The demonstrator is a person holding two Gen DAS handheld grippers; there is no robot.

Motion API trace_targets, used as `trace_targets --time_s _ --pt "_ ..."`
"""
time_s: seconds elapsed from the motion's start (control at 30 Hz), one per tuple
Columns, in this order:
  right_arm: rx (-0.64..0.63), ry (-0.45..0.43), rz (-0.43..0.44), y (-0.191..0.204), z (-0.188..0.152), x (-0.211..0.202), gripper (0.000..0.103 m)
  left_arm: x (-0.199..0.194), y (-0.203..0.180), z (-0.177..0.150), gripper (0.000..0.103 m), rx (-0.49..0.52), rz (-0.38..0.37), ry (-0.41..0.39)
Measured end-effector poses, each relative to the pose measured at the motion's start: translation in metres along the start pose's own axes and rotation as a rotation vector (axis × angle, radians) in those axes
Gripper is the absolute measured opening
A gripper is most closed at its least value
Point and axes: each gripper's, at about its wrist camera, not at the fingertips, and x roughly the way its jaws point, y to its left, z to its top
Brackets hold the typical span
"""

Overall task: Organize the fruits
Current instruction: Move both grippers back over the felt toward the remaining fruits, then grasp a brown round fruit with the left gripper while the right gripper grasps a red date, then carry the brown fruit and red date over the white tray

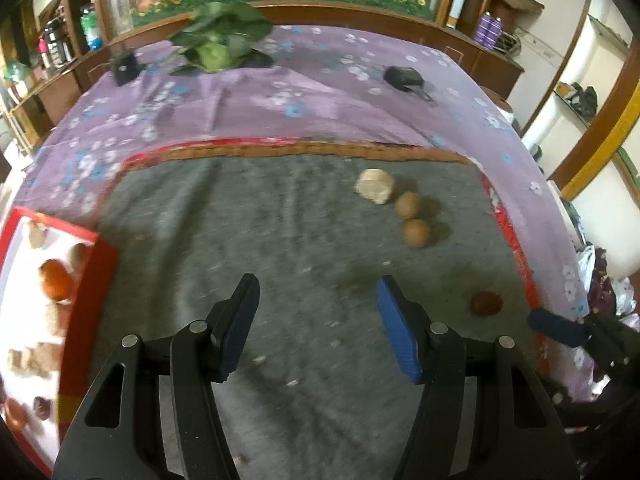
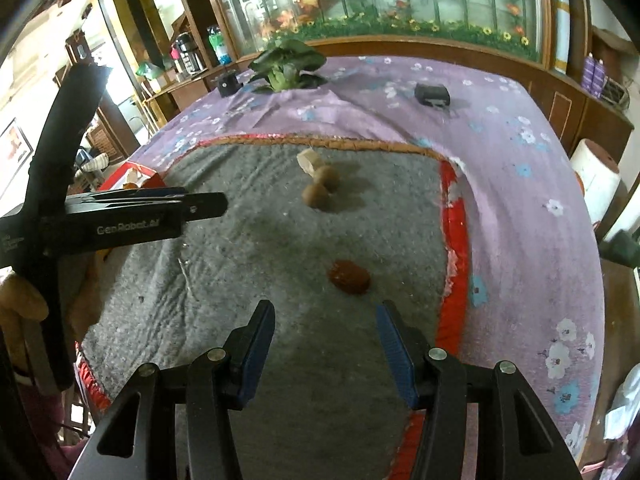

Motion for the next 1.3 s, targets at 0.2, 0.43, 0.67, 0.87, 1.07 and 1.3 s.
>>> trace_targets --time_s 0.2,0.43,0.67,0.87,1.07,1.3 --pt "-0.002 -0.010 0.017 -0.008 -0.001 -0.001 0.052 0.019 -0.024 0.012 0.061 0.035 -0.050 0.016" --pt "0.023 -0.013 0.033 -0.021 0.004 0.001 0.052 0.037 -0.044 0.024 0.061 0.068 -0.076 0.015" --pt "0.033 -0.004 0.046 -0.027 0.005 0.008 0.052 0.051 -0.044 0.022 0.020 0.105 -0.086 0.020" --pt "0.002 -0.001 0.048 -0.019 0.008 0.014 0.052 0.040 -0.032 0.017 0.020 0.099 -0.080 -0.004" --pt "-0.083 -0.001 0.020 -0.004 0.018 0.029 0.052 0.020 -0.019 0.010 0.020 0.090 -0.059 -0.029" --pt "-0.084 0.007 -0.037 -0.007 0.018 0.037 0.026 0.003 0.002 -0.003 0.020 0.066 -0.013 -0.038"
